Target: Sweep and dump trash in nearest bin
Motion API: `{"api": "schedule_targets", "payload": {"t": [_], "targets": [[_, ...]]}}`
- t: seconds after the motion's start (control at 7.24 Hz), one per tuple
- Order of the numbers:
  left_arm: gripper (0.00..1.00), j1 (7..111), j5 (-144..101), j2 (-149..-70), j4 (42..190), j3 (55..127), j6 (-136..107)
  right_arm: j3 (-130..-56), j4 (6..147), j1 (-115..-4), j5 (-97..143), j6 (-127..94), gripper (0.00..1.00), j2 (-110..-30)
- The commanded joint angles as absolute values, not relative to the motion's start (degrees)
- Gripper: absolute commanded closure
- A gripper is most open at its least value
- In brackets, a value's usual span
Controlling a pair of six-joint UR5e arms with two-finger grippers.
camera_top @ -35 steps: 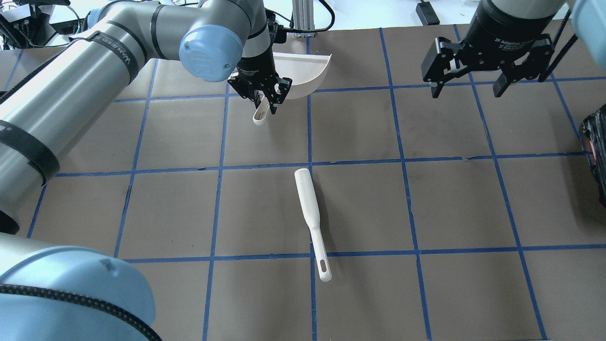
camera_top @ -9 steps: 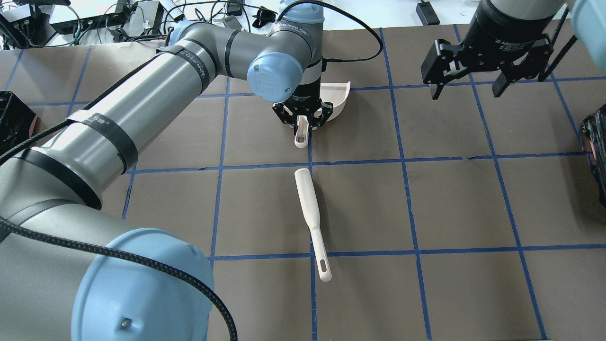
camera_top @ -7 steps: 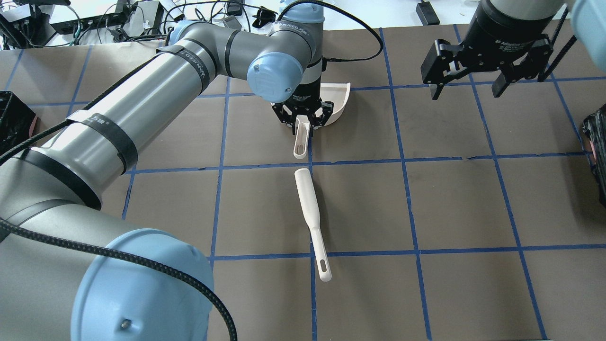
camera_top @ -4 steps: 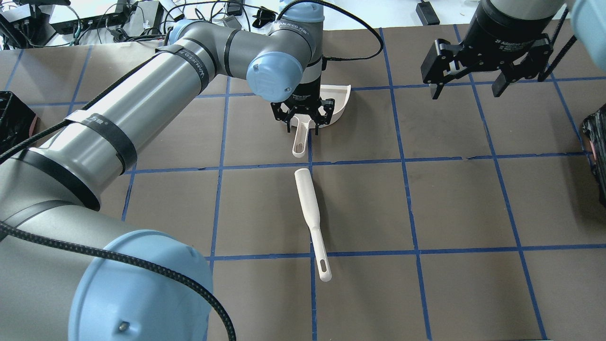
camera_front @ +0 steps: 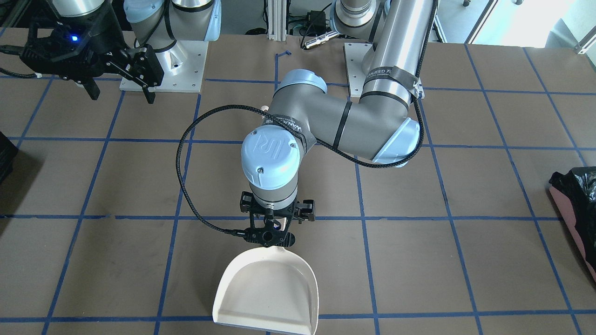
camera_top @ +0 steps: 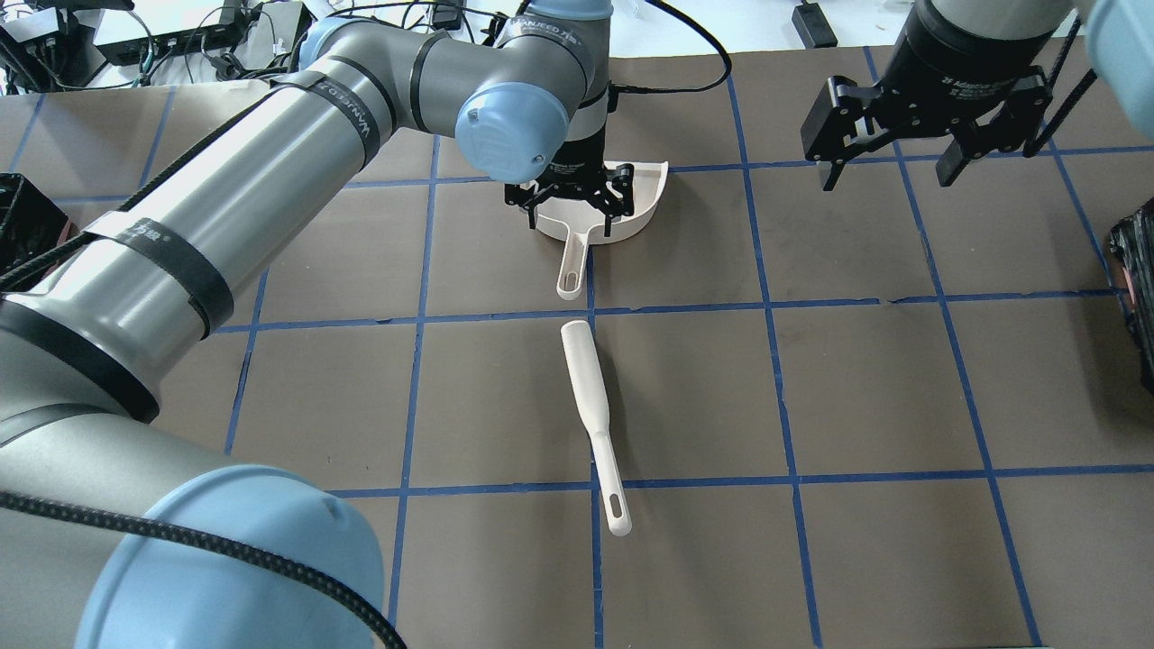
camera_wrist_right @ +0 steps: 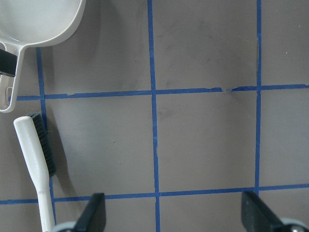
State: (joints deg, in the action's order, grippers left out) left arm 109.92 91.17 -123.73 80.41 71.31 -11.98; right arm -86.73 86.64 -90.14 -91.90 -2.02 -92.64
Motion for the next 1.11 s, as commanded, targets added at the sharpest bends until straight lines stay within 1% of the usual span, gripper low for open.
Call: {"api": "schedule_targets", "payload": {"t": [0.0,0.28,0.55,0.97], "targets": [[0.00,108.99,94.10,-121.65,81.03,71.63,-11.87,-86.75,86.75,-90.18,-91.93,-2.02,0.00,-92.64],[0.00,105.66,94.66,-117.27,82.78,71.81,-11.87,-86.75,86.75,-90.09,-91.76,-2.02,0.00,-92.72],[0.00,104.77,97.45,-113.57,86.90,71.89,-11.87,-86.75,86.92,-90.09,-91.67,-2.02,0.00,-92.64],[0.00,104.59,100.73,-105.15,88.86,79.25,-11.87,-86.66,86.66,-90.26,-91.23,-2.02,0.00,-92.81]]}}
